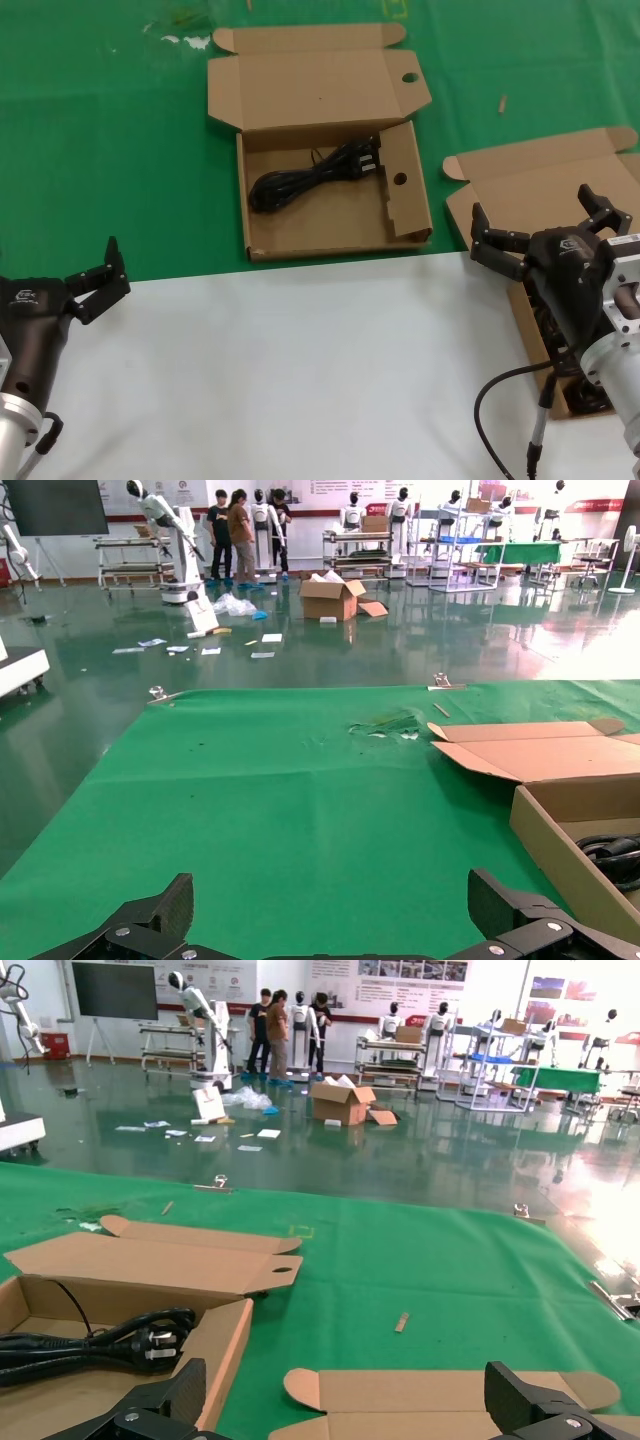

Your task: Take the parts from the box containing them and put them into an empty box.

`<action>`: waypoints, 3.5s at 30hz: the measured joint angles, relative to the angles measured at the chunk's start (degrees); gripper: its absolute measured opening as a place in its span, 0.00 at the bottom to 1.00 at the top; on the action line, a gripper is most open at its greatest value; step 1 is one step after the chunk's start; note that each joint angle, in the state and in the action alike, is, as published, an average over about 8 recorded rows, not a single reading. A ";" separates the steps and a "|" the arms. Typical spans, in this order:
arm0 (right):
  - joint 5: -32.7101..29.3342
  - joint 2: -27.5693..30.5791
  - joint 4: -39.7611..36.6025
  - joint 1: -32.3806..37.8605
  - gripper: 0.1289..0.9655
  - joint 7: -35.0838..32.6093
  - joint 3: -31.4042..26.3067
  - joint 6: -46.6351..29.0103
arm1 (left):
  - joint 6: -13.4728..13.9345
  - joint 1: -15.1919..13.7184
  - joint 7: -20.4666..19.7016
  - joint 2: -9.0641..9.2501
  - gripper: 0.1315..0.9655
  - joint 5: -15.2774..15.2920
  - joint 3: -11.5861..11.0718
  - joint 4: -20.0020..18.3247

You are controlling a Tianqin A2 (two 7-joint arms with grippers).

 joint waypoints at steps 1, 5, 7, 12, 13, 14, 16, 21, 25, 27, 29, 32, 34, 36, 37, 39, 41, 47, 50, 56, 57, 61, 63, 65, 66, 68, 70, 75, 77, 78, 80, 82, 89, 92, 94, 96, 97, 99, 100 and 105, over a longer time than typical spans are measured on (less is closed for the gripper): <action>0.00 0.00 0.00 0.00 1.00 0.00 0.00 0.00 | 0.00 0.00 0.00 0.00 1.00 0.00 0.00 0.00; 0.00 0.00 0.00 0.00 1.00 0.00 0.00 0.00 | 0.00 0.00 0.00 0.00 1.00 0.00 0.00 0.00; 0.00 0.00 0.00 0.00 1.00 0.00 0.00 0.00 | 0.00 0.00 0.00 0.00 1.00 0.00 0.00 0.00; 0.00 0.00 0.00 0.00 1.00 0.00 0.00 0.00 | 0.00 0.00 0.00 0.00 1.00 0.00 0.00 0.00; 0.00 0.00 0.00 0.00 1.00 0.00 0.00 0.00 | 0.00 0.00 0.00 0.00 1.00 0.00 0.00 0.00; 0.00 0.00 0.00 0.00 1.00 0.00 0.00 0.00 | 0.00 0.00 0.00 0.00 1.00 0.00 0.00 0.00; 0.00 0.00 0.00 0.00 1.00 0.00 0.00 0.00 | 0.00 0.00 0.00 0.00 1.00 0.00 0.00 0.00; 0.00 0.00 0.00 0.00 1.00 0.00 0.00 0.00 | 0.00 0.00 0.00 0.00 1.00 0.00 0.00 0.00; 0.00 0.00 0.00 0.00 1.00 0.00 0.00 0.00 | 0.00 0.00 0.00 0.00 1.00 0.00 0.00 0.00; 0.00 0.00 0.00 0.00 1.00 0.00 0.00 0.00 | 0.00 0.00 0.00 0.00 1.00 0.00 0.00 0.00; 0.00 0.00 0.00 0.00 1.00 0.00 0.00 0.00 | 0.00 0.00 0.00 0.00 1.00 0.00 0.00 0.00; 0.00 0.00 0.00 0.00 1.00 0.00 0.00 0.00 | 0.00 0.00 0.00 0.00 1.00 0.00 0.00 0.00; 0.00 0.00 0.00 0.00 1.00 0.00 0.00 0.00 | 0.00 0.00 0.00 0.00 1.00 0.00 0.00 0.00; 0.00 0.00 0.00 0.00 1.00 0.00 0.00 0.00 | 0.00 0.00 0.00 0.00 1.00 0.00 0.00 0.00; 0.00 0.00 0.00 0.00 1.00 0.00 0.00 0.00 | 0.00 0.00 0.00 0.00 1.00 0.00 0.00 0.00; 0.00 0.00 0.00 0.00 1.00 0.00 0.00 0.00 | 0.00 0.00 0.00 0.00 1.00 0.00 0.00 0.00; 0.00 0.00 0.00 0.00 1.00 0.00 0.00 0.00 | 0.00 0.00 0.00 0.00 1.00 0.00 0.00 0.00; 0.00 0.00 0.00 0.00 1.00 0.00 0.00 0.00 | 0.00 0.00 0.00 0.00 1.00 0.00 0.00 0.00; 0.00 0.00 0.00 0.00 1.00 0.00 0.00 0.00 | 0.00 0.00 0.00 0.00 1.00 0.00 0.00 0.00; 0.00 0.00 0.00 0.00 1.00 0.00 0.00 0.00 | 0.00 0.00 0.00 0.00 1.00 0.00 0.00 0.00; 0.00 0.00 0.00 0.00 1.00 0.00 0.00 0.00 | 0.00 0.00 0.00 0.00 1.00 0.00 0.00 0.00; 0.00 0.00 0.00 0.00 1.00 0.00 0.00 0.00 | 0.00 0.00 0.00 0.00 1.00 0.00 0.00 0.00; 0.00 0.00 0.00 0.00 1.00 0.00 0.00 0.00 | 0.00 0.00 0.00 0.00 1.00 0.00 0.00 0.00; 0.00 0.00 0.00 0.00 1.00 0.00 0.00 0.00 | 0.00 0.00 0.00 0.00 1.00 0.00 0.00 0.00; 0.00 0.00 0.00 0.00 1.00 0.00 0.00 0.00 | 0.00 0.00 0.00 0.00 1.00 0.00 0.00 0.00; 0.00 0.00 0.00 0.00 1.00 0.00 0.00 0.00 | 0.00 0.00 0.00 0.00 1.00 0.00 0.00 0.00; 0.00 0.00 0.00 0.00 1.00 0.00 0.00 0.00 | 0.00 0.00 0.00 0.00 1.00 0.00 0.00 0.00; 0.00 0.00 0.00 0.00 1.00 0.00 0.00 0.00 | 0.00 0.00 0.00 0.00 1.00 0.00 0.00 0.00; 0.00 0.00 0.00 0.00 1.00 0.00 0.00 0.00 | 0.00 0.00 0.00 0.00 1.00 0.00 0.00 0.00; 0.00 0.00 0.00 0.00 1.00 0.00 0.00 0.00 | 0.00 0.00 0.00 0.00 1.00 0.00 0.00 0.00; 0.00 0.00 0.00 0.00 1.00 0.00 0.00 0.00 | 0.00 0.00 0.00 0.00 1.00 0.00 0.00 0.00; 0.00 0.00 0.00 0.00 1.00 0.00 0.00 0.00 | 0.00 0.00 0.00 0.00 1.00 0.00 0.00 0.00; 0.00 0.00 0.00 0.00 1.00 0.00 0.00 0.00 | 0.00 0.00 0.00 0.00 1.00 0.00 0.00 0.00; 0.00 0.00 0.00 0.00 1.00 0.00 0.00 0.00 | 0.00 0.00 0.00 0.00 1.00 0.00 0.00 0.00; 0.00 0.00 0.00 0.00 1.00 0.00 0.00 0.00 | 0.00 0.00 0.00 0.00 1.00 0.00 0.00 0.00; 0.00 0.00 0.00 0.00 1.00 0.00 0.00 0.00 | 0.00 0.00 0.00 0.00 1.00 0.00 0.00 0.00; 0.00 0.00 0.00 0.00 1.00 0.00 0.00 0.00 | 0.00 0.00 0.00 0.00 1.00 0.00 0.00 0.00; 0.00 0.00 0.00 0.00 1.00 0.00 0.00 0.00 | 0.00 0.00 0.00 0.00 1.00 0.00 0.00 0.00; 0.00 0.00 0.00 0.00 1.00 0.00 0.00 0.00 | 0.00 0.00 0.00 0.00 1.00 0.00 0.00 0.00; 0.00 0.00 0.00 0.00 1.00 0.00 0.00 0.00 | 0.00 0.00 0.00 0.00 1.00 0.00 0.00 0.00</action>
